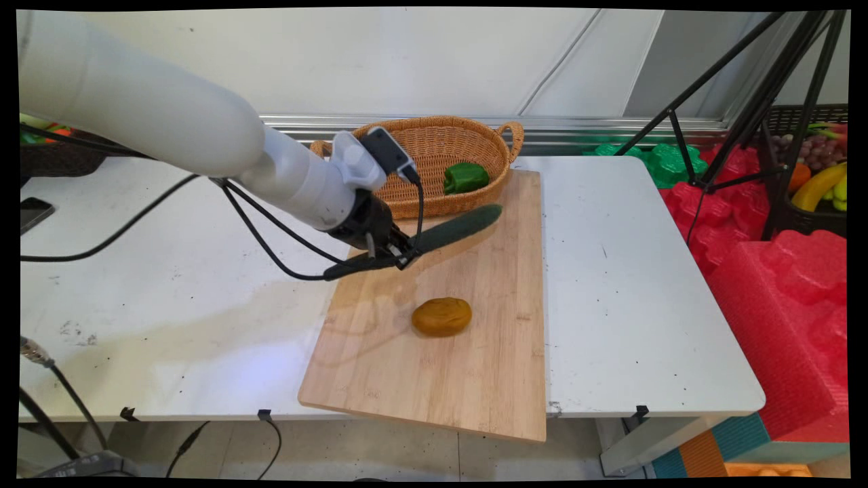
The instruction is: Place the picked object on the cutting board
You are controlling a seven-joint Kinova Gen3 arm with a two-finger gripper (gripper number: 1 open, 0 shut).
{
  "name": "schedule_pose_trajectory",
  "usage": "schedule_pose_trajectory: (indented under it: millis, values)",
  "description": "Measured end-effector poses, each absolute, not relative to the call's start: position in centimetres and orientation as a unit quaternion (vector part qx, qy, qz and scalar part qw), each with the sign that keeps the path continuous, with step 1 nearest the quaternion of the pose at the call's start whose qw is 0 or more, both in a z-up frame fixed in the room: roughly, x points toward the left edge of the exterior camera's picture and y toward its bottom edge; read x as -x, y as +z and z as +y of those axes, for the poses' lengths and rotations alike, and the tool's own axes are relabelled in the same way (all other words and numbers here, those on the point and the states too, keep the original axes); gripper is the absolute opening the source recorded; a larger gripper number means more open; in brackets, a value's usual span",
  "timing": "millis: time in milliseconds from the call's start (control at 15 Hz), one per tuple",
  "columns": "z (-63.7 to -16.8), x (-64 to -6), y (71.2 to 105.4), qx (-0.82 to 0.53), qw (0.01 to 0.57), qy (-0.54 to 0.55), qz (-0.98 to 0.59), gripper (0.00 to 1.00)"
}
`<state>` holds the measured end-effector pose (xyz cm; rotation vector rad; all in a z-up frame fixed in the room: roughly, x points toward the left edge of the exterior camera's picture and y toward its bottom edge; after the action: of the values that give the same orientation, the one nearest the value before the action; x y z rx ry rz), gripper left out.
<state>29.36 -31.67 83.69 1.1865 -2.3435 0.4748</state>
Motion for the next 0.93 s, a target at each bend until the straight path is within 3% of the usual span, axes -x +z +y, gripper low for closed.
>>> schedule_pose_trajectory:
  millis: [733, 800, 933]
  values:
    - [-32.4, -29.2, 79.9, -0.427, 0.226, 0.153, -0.862, 0.00]
    - [-32.3, -29.3, 79.7, -0.426, 0.225, 0.152, -0.863, 1.00]
    - [-32.1, -29.5, 79.6, -0.424, 0.223, 0.152, -0.865, 1.00]
